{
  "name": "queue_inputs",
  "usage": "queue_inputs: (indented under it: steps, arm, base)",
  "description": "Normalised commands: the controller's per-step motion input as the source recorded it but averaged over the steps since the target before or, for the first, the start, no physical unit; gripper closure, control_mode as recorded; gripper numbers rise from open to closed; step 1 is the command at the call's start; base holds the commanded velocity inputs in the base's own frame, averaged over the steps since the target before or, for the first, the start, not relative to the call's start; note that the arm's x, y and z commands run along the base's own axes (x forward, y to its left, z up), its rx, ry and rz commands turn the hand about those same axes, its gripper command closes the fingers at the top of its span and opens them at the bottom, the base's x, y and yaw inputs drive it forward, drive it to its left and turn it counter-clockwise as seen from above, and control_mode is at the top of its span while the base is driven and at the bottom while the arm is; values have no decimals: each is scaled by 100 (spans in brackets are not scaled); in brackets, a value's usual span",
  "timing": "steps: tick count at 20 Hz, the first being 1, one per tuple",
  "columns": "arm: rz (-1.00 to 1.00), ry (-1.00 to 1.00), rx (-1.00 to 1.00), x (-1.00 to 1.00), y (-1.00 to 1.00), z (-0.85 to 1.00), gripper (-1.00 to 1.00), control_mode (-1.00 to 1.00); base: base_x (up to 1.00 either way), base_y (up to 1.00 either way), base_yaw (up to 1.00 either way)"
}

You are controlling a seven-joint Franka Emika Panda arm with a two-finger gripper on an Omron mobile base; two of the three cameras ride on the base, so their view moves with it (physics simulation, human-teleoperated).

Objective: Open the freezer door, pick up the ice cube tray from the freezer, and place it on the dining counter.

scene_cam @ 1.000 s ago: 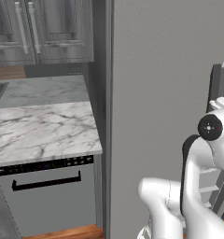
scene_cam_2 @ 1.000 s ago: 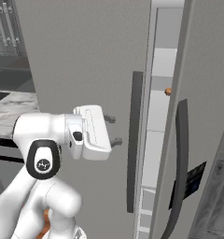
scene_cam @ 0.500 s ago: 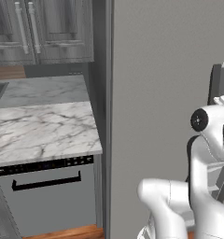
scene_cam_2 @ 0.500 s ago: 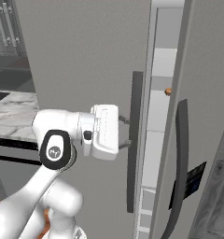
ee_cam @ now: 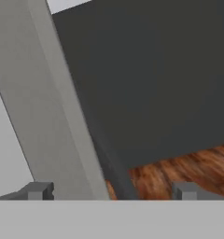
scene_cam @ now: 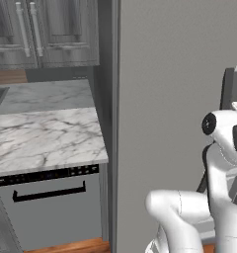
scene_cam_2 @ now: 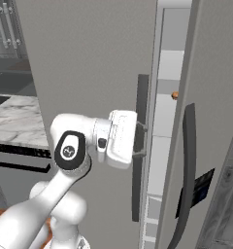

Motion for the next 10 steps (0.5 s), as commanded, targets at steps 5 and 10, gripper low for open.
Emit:
queue_inputs:
  steps: [5,10]
  arm:
    - [-9,-2,0,18,-12,-6,-100,-100]
    - [-7,-1,0,23,-11,-5,-100,-100]
  base:
    - [0,0,0]
    - [0,0,0]
